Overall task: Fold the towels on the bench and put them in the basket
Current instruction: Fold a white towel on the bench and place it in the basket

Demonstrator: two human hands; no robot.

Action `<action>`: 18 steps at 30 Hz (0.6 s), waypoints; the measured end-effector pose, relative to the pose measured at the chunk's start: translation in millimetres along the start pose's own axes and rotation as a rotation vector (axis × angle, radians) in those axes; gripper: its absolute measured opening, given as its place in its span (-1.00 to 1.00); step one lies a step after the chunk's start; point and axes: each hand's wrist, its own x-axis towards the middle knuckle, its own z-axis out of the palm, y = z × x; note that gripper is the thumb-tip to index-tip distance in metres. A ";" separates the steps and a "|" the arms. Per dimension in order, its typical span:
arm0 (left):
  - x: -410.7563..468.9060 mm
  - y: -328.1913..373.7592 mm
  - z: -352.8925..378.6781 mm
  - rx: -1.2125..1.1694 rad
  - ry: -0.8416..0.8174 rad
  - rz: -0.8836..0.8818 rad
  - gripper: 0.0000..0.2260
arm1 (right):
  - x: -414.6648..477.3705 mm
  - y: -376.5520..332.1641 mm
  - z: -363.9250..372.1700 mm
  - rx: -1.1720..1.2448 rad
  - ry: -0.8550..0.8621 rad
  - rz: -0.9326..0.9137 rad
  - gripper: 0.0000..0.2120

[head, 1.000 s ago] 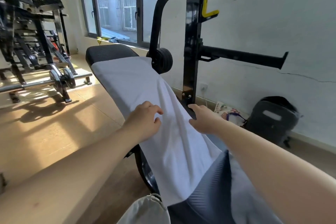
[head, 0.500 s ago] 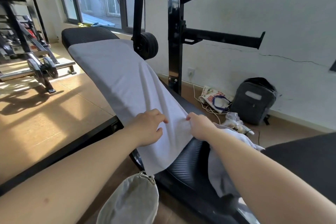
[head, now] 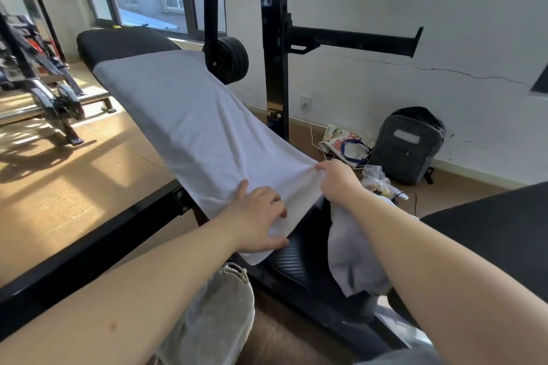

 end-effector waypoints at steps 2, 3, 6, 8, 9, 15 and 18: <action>0.9 9.3 2.7 0.098 -0.042 0.014 -0.32 | -0.1 3.1 -2.9 0.025 0.025 -0.011 -0.45; 0.9 12.3 4.6 0.142 -0.070 0.034 -0.27 | 0.1 4.7 -4.2 0.033 0.035 -0.017 -0.45; -0.3 12.8 10.2 0.183 -0.165 0.144 -0.18 | -0.7 11.0 -7.8 0.041 0.055 -0.030 -0.43; -1.5 8.6 11.2 0.200 -0.208 0.205 -0.17 | -1.1 15.8 -8.0 0.033 0.056 -0.052 -0.41; -2.2 6.4 10.1 0.214 -0.220 0.224 -0.18 | -1.1 18.5 -7.0 0.030 0.054 -0.066 -0.40; -12.5 -3.5 -1.4 -0.049 -0.125 0.271 -0.58 | -5.6 27.0 -4.4 -0.058 0.054 -0.173 -0.35; -14.4 -9.0 0.8 -0.109 0.073 0.298 -0.70 | -9.5 28.3 -4.9 -0.092 0.064 -0.211 -0.30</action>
